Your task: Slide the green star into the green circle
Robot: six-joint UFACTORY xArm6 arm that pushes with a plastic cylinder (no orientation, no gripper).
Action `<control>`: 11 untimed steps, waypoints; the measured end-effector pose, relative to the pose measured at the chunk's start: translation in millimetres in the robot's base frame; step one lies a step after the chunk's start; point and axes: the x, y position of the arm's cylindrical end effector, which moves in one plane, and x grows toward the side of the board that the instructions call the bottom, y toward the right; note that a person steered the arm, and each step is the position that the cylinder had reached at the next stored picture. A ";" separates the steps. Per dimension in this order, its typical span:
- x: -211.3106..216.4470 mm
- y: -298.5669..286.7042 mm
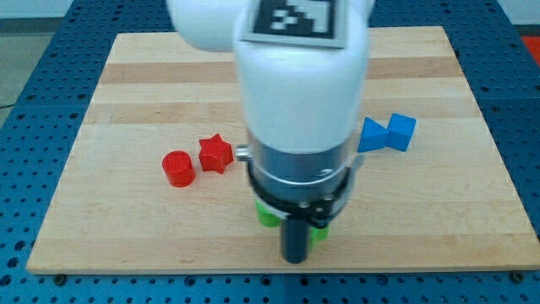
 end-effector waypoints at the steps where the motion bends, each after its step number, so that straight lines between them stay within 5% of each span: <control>1: -19.0 33.7; 3: -11.6 100.1; 4: -43.3 115.1; 7: -43.7 35.8; 11: -48.7 20.1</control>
